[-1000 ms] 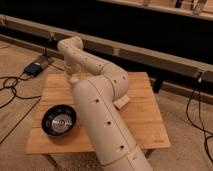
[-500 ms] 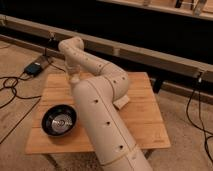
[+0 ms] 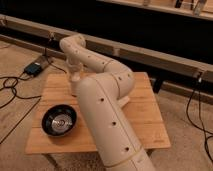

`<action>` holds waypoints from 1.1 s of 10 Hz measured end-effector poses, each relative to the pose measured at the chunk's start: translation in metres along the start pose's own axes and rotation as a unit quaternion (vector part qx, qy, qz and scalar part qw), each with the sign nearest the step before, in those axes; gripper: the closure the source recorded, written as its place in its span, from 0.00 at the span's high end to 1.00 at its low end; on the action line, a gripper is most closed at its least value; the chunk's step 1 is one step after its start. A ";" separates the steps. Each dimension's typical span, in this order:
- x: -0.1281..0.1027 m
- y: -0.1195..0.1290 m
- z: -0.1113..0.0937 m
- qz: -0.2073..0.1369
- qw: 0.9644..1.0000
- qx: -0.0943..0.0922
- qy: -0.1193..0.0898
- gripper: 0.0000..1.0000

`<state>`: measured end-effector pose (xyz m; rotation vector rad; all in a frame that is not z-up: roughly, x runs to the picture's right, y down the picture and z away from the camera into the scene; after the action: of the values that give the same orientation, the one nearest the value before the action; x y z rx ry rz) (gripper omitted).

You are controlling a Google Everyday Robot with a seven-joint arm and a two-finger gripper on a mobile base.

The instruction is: Place the ceramic cup over the eraser

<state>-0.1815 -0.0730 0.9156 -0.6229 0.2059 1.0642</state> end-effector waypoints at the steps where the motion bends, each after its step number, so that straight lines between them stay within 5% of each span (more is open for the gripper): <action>1: 0.003 -0.002 -0.008 0.003 1.000 0.003 -0.005 0.00; 11: 0.093 -0.022 -0.099 0.076 0.996 0.047 -0.024 0.00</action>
<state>-0.1042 -0.0666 0.8024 -0.5017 0.2630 1.2079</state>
